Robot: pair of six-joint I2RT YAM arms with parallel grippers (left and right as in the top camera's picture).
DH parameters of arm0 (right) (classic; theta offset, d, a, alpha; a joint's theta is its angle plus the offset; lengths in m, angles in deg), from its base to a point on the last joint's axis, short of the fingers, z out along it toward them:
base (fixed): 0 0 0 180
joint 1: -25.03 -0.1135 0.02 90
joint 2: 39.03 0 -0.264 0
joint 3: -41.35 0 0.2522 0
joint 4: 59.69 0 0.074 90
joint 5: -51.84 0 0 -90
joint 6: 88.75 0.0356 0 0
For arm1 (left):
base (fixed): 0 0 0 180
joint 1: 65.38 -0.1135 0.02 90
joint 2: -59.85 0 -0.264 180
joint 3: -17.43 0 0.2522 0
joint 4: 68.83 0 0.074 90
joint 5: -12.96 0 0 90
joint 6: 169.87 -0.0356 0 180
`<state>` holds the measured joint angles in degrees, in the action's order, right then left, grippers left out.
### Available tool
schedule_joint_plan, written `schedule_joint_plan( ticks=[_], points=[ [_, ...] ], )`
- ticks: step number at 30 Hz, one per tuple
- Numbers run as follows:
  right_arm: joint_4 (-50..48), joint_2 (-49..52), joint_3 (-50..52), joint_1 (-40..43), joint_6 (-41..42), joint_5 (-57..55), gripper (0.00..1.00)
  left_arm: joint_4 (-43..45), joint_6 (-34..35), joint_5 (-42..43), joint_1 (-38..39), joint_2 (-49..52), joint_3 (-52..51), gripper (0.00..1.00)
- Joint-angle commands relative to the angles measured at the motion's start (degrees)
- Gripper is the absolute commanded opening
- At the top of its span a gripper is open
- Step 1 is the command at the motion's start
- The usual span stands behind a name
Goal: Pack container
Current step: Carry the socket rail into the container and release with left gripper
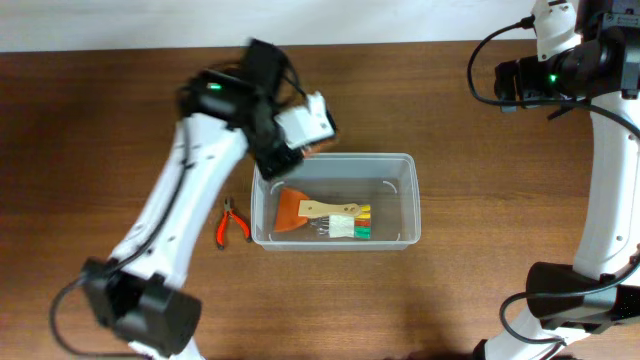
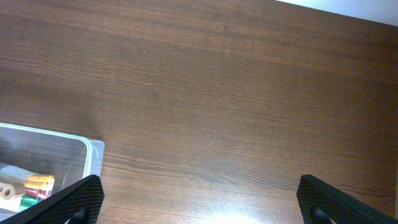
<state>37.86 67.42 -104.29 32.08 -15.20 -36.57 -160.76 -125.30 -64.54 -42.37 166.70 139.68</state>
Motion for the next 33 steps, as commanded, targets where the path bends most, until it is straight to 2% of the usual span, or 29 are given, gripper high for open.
schedule_joint_plan(
  ticks=[1,13,14,15,19,24,31,33],
  points=[
    [0.0,0.1,0.1,0.2,0.4,0.8,0.99,0.0,-3.5,3.4,2.0,4.4,-2.5,0.02],
    [-0.4,0.1,0.1,1.3,0.5,-0.7,0.99,-1.1,-3.5,2.8,3.1,16.6,-3.6,0.02],
    [-0.4,0.1,0.1,1.9,0.6,-0.7,0.99,-1.1,-3.5,2.7,3.1,16.8,-3.6,0.07],
    [-0.4,0.1,0.1,2.7,1.0,-0.7,0.99,-1.1,-3.5,2.8,3.1,16.8,-3.6,0.24],
    [-0.4,0.1,0.1,6.8,2.4,0.5,0.99,-1.1,-3.5,2.7,3.1,16.9,-3.6,0.42],
    [-0.4,0.1,0.1,12.9,2.4,2.2,0.99,-1.0,-3.4,1.1,3.1,16.9,-3.5,0.5],
    [-0.5,0.1,0.1,18.6,2.4,6.9,0.99,-1.1,6.6,-7.6,3.2,13.6,3.9,0.57],
    [-0.5,0.1,0.1,19.4,2.4,7.1,0.99,-1.9,8.9,-13.0,3.1,11.3,7.3,0.6]
  ],
)
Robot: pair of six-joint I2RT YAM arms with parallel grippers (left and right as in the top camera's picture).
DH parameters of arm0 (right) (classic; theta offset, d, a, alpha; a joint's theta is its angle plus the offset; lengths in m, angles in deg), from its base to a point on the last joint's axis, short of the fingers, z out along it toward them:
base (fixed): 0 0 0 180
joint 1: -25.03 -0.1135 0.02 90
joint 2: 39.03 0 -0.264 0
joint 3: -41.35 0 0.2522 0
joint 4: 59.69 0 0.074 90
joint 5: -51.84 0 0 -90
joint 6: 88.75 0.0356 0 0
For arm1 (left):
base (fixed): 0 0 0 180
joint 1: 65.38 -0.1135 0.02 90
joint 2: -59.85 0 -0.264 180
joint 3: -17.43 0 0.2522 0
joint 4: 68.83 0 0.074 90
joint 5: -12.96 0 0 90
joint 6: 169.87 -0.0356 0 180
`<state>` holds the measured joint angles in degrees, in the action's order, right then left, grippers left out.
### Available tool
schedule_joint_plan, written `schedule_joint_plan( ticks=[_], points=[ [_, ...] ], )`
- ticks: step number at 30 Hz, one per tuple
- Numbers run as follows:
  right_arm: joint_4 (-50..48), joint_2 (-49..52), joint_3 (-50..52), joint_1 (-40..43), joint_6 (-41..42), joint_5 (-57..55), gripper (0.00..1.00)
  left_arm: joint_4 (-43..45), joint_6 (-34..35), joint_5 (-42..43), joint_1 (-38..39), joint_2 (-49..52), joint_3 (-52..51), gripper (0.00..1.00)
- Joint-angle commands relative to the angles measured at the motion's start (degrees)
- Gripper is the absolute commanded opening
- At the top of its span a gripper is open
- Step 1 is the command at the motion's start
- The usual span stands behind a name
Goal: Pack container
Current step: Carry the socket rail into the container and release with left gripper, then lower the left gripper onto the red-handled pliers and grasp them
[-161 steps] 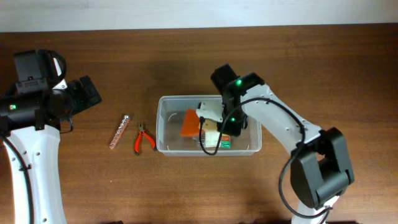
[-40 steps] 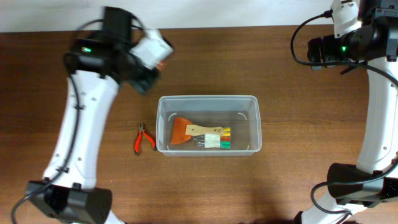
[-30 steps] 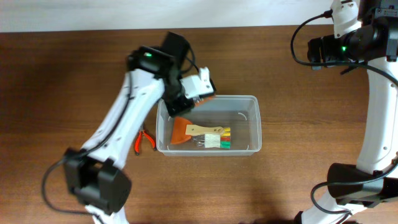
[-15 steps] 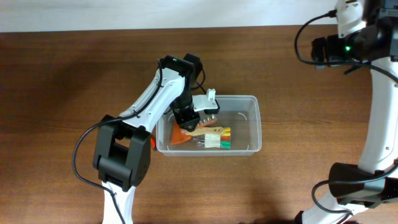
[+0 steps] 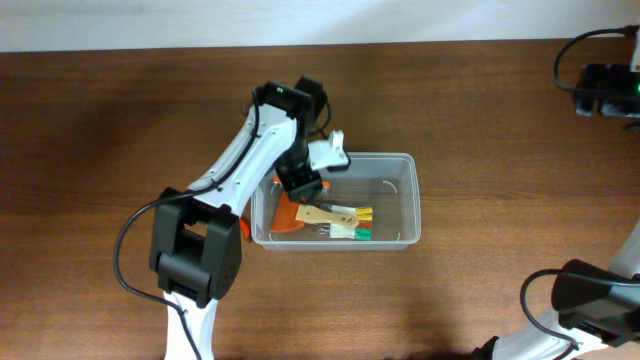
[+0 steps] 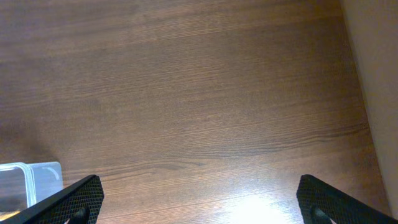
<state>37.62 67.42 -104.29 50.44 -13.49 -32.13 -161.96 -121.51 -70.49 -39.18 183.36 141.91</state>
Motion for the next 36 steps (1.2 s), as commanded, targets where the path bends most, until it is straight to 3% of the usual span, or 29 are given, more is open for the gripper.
schedule_joint_plan(
  ticks=[1,2,3,8,10,14,16,20,36],
  points=[
    [-0.3,0.1,0.1,1.4,0.7,2.6,0.99,-1.4,6.3,-10.7,-0.2,-6.5,6.7,0.62],
    [-0.3,0.1,0.1,1.4,0.7,2.6,0.99,-2.2,7.9,-14.9,-0.4,-8.0,8.3,0.68],
    [-0.4,0.1,0.1,1.6,0.7,2.6,0.99,-2.7,9.5,-18.0,-0.7,-9.5,9.3,0.99],
    [-0.6,0.1,0.1,1.6,0.7,2.6,0.99,-4.7,18.7,-21.2,-7.0,-17.5,10.3,0.99],
    [-0.6,0.1,0.1,1.6,0.7,2.7,0.99,-6.9,25.4,-21.1,-11.7,-19.5,10.3,0.99],
    [-0.6,0.1,0.1,1.6,0.7,3.4,0.99,-12.6,37.7,-11.6,-22.2,-20.9,10.2,0.99],
    [-0.7,0.1,0.1,1.6,0.7,4.1,0.99,-14.0,38.4,-6.2,-25.8,-20.9,9.1,0.99],
    [-0.7,0.1,0.1,1.6,0.7,4.2,0.99,-12.0,38.4,-8.5,-27.8,-20.9,2.9,0.99],
    [-0.6,0.1,0.1,1.6,0.7,4.2,0.99,16.3,40.3,-1.6,-27.8,-20.9,-36.2,0.99]
  ],
)
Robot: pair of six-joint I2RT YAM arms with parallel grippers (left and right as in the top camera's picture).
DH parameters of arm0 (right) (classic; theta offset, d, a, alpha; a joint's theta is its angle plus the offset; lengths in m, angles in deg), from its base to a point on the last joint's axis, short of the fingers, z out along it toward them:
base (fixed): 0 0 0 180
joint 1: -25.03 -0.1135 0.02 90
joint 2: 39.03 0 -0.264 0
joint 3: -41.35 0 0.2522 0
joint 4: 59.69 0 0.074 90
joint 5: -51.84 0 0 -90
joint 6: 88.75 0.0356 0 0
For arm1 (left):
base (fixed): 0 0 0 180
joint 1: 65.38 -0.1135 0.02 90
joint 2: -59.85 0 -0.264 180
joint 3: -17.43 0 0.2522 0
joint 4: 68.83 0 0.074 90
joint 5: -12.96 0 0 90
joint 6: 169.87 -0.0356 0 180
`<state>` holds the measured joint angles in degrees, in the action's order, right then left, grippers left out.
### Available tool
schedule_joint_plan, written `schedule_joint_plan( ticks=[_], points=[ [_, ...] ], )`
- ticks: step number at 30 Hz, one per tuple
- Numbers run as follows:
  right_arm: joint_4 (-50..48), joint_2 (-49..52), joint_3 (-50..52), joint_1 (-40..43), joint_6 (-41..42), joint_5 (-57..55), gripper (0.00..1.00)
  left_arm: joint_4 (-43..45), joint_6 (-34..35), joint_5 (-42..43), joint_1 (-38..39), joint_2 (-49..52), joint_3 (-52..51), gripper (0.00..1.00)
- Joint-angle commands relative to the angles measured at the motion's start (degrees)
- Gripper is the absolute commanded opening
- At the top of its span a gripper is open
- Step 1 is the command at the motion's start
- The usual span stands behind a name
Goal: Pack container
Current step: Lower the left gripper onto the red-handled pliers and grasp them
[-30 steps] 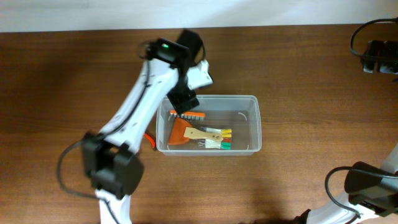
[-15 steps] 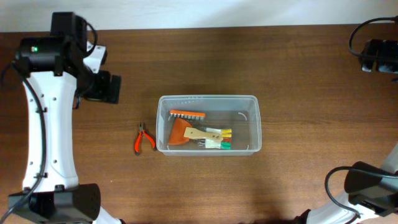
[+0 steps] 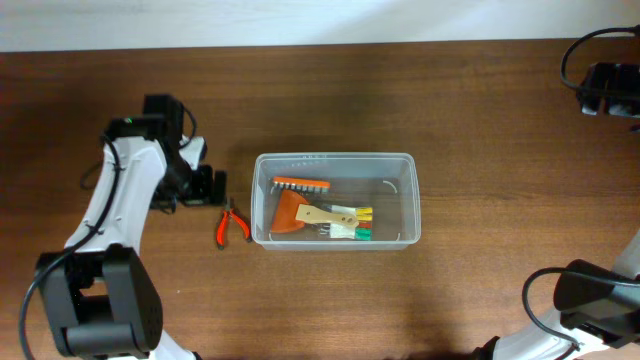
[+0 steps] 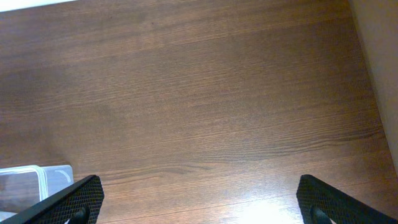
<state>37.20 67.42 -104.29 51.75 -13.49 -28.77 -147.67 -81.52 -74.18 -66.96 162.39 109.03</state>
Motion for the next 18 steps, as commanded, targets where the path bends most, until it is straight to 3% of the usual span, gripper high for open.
schedule_joint_plan(
  ticks=[1,10,18],
  points=[
    [-0.2,0.1,0.1,0.3,0.7,0.8,0.99,3.6,0.3,1.8,0.0,0.1,-4.9,0.99],
    [-0.2,0.1,0.1,0.3,0.7,0.8,0.99,11.7,0.2,-3.9,0.0,0.1,-13.2,0.99],
    [0.1,0.1,0.1,0.3,0.7,1.0,0.99,18.6,-2.0,-4.1,0.1,0.2,-16.9,0.99]
  ],
)
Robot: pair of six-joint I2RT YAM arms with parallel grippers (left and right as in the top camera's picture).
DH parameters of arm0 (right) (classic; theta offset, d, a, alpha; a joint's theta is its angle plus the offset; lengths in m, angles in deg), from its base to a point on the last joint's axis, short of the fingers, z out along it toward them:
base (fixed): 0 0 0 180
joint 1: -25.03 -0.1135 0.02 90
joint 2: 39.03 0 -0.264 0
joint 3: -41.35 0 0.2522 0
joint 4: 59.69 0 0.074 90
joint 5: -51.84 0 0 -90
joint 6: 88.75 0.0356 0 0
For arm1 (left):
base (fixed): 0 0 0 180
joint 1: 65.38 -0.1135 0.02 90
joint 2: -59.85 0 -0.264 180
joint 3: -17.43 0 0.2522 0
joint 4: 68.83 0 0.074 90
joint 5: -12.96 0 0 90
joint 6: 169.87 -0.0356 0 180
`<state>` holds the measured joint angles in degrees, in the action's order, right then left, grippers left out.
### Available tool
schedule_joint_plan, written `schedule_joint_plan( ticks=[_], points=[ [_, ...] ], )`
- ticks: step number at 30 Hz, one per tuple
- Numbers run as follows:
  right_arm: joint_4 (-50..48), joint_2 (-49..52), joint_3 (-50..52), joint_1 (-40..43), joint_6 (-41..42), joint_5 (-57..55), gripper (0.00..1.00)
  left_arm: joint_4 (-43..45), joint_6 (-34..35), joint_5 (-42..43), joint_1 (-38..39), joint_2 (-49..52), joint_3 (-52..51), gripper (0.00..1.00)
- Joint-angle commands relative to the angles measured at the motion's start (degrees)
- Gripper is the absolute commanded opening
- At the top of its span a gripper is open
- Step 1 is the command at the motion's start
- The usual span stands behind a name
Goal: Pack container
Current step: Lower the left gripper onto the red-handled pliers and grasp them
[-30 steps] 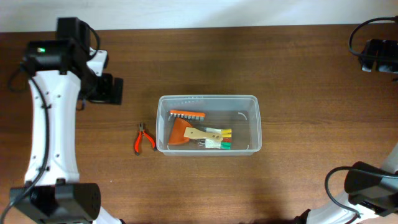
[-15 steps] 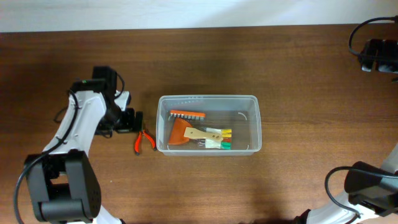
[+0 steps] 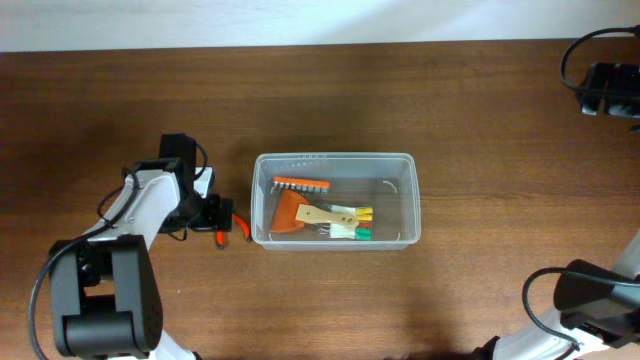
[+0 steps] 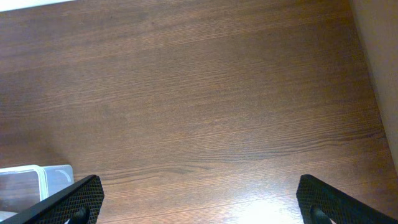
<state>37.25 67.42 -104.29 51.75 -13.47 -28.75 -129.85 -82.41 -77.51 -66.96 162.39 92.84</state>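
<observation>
A clear plastic container (image 3: 408, 200) stands mid-table. In it lie an orange comb-like tool (image 3: 300, 184), an orange scraper with a wooden handle (image 3: 292, 212) and some coloured pegs (image 3: 356, 224). Red-handled pliers (image 3: 241, 229) lie on the table just left of the container, partly hidden by my left gripper (image 3: 220, 216). That gripper sits low over them, and its fingers look spread on either side. My right gripper (image 4: 199, 202) hangs open and empty high over bare table at the far right. Only a container corner (image 4: 43, 177) shows in the right wrist view.
The right arm (image 3: 608, 88) is parked at the table's back right corner. The wall edge (image 4: 379, 56) runs down the right side of the right wrist view. Brown wooden table (image 3: 500, 290) lies all round the container.
My left gripper has moved from just left of and behind the pliers to right over them, close to the container's left wall. The right arm has not moved.
My left gripper was at the container's back left corner with something orange under it, then down inside the container. Later the orange comb-like tool lay in the container and the gripper was out beside the pliers; now it is over them. The right arm swung off to the back right.
</observation>
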Motion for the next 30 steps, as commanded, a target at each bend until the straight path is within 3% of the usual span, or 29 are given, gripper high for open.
schedule_joint_plan(
  ticks=[1,22,25,29,30],
  points=[
    [0.0,0.1,0.1,0.3,0.7,1.2,0.99,1.1,-1.1,-0.8,0.1,0.2,-0.7,0.99],
    [0.2,0.1,0.1,0.3,0.7,1.2,0.99,5.0,-1.2,-0.8,2.4,6.0,-0.7,0.99],
    [0.2,0.1,0.1,0.3,0.7,1.4,0.99,4.9,-1.2,-0.8,3.4,6.3,-0.7,0.89],
    [0.2,0.1,0.1,0.3,0.7,1.6,0.99,4.9,-1.2,-0.8,4.6,6.3,-0.7,0.62],
    [0.2,0.1,0.1,0.3,0.7,1.6,0.99,4.9,-1.2,-0.8,4.9,6.3,-0.7,0.51]
  ],
)
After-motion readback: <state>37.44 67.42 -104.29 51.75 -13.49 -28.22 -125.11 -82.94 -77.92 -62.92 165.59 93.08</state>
